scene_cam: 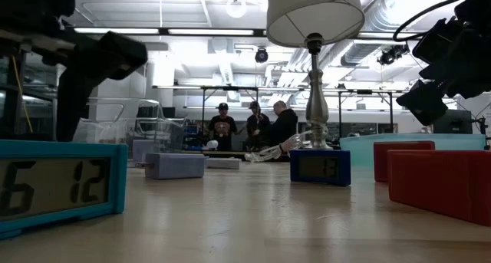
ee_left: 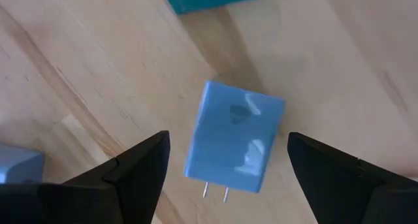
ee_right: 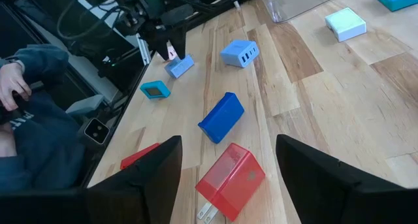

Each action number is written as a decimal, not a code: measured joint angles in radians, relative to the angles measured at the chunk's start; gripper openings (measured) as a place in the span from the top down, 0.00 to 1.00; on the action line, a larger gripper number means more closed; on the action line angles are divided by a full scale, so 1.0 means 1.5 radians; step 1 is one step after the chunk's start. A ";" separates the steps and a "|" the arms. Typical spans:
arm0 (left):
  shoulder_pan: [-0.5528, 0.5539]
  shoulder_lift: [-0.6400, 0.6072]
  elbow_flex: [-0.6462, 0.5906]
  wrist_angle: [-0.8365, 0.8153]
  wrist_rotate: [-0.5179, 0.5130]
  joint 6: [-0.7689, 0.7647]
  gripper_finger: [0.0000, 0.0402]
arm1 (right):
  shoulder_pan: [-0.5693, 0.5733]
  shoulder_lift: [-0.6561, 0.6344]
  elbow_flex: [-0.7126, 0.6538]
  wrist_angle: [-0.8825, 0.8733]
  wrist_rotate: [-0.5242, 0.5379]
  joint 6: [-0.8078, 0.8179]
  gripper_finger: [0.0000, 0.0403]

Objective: Pick & Place Office items
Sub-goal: Put the bottom left blue charger adapter into the transparent bin

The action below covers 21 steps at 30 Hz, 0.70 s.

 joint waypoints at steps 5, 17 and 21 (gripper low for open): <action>0.000 0.002 0.000 -0.004 0.007 -0.002 0.25 | 0.000 0.000 0.000 0.000 0.000 0.000 0.42; -0.002 0.018 0.000 -0.003 -0.001 -0.020 0.25 | 0.000 0.000 0.000 0.000 0.000 0.000 0.42; -0.005 0.032 0.000 0.001 0.007 -0.020 0.25 | 0.000 0.000 0.000 0.000 0.000 0.000 0.42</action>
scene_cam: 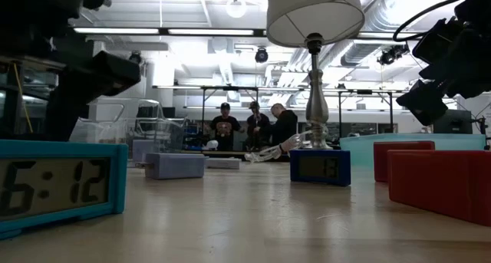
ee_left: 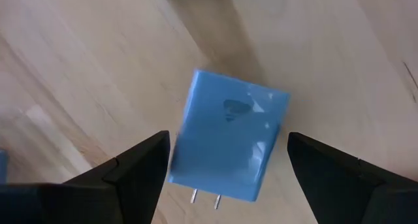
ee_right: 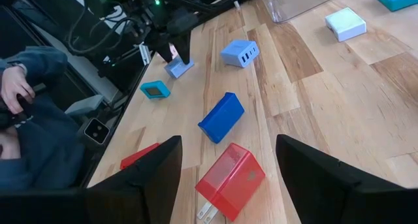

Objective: Pick & Place Office items
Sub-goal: Put the bottom left blue charger adapter into the transparent bin

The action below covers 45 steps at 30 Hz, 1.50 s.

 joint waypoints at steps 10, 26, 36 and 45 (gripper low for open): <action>0.000 0.002 0.000 0.002 -0.011 0.009 0.25 | 0.000 0.000 0.000 0.000 0.000 0.000 0.42; 0.000 0.002 0.000 0.002 -0.026 0.016 0.36 | 0.000 0.000 0.000 0.000 0.000 0.000 0.42; 0.000 0.002 0.000 0.002 -0.019 0.017 0.44 | 0.000 0.000 0.000 0.000 0.000 0.000 0.42; 0.000 0.002 0.000 0.002 -0.019 0.017 0.46 | 0.000 0.000 0.000 0.000 0.000 0.000 0.42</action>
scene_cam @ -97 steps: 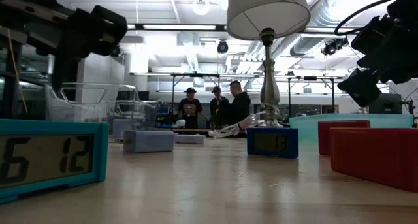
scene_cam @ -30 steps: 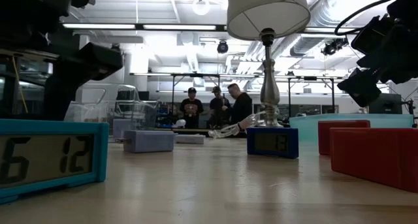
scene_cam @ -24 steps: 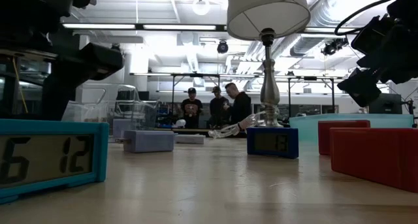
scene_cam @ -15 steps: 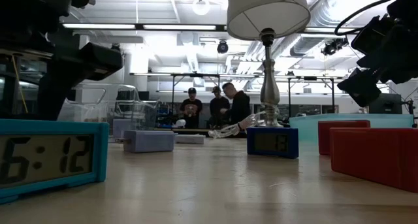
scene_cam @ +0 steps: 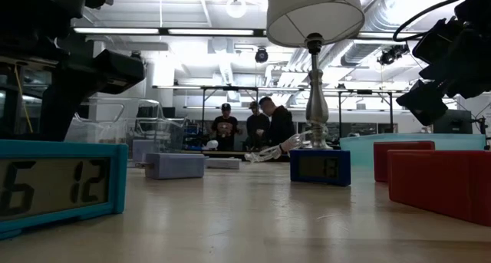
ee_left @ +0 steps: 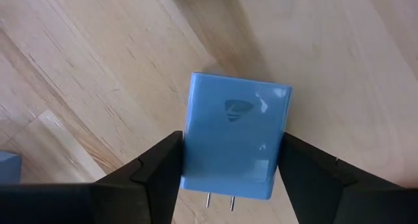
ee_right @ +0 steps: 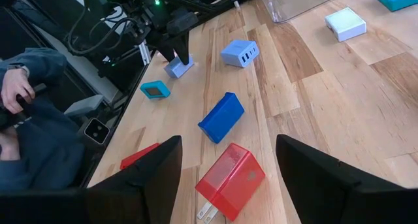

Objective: Pick & Place Office items
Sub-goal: Put the bottom left blue charger adapter into the transparent bin

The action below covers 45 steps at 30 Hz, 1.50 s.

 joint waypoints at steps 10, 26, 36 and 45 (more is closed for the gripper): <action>0.000 -0.013 0.000 -0.005 0.000 -0.016 0.47 | 0.000 0.000 0.000 0.000 0.000 0.000 0.42; 0.112 -0.133 0.001 -0.060 -0.007 -0.061 0.47 | 0.000 0.000 0.000 0.000 0.000 0.000 0.42; 0.262 -0.231 0.001 -0.135 -0.044 -0.064 0.47 | 0.000 0.000 0.000 0.000 0.000 0.000 0.42; 0.380 -0.303 0.001 -0.186 -0.043 -0.068 0.47 | 0.000 0.000 0.000 0.000 0.000 0.000 0.42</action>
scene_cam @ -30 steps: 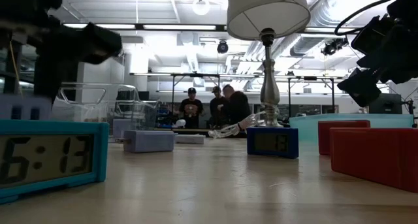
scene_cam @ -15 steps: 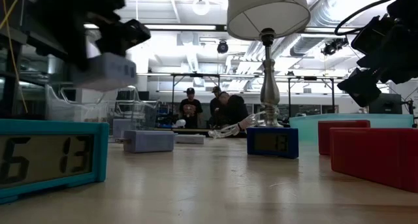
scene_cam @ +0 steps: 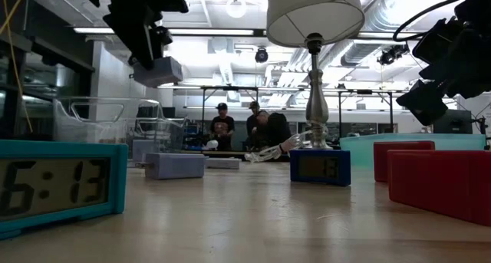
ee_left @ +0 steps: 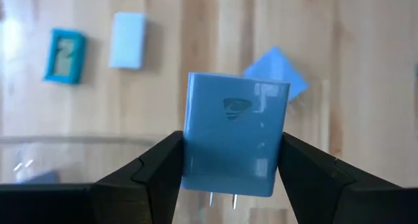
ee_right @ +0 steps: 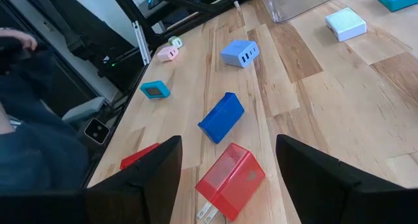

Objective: Pick & Place Office items
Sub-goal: Put the bottom left blue charger adapter into the transparent bin

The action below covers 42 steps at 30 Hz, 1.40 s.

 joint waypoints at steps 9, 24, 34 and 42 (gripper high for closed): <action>0.122 -0.051 0.000 -0.064 0.002 0.092 0.47 | 0.000 0.000 0.000 0.000 0.000 0.000 0.42; 0.310 -0.058 -0.087 -0.041 0.105 0.185 0.47 | 0.000 0.000 0.000 0.000 0.000 0.000 0.42; 0.310 -0.058 -0.184 0.054 0.099 0.193 0.47 | 0.000 0.000 0.000 0.000 0.000 0.000 0.42; 0.310 -0.058 -0.267 0.135 0.090 0.192 0.47 | 0.000 0.000 0.000 0.000 0.000 0.000 0.42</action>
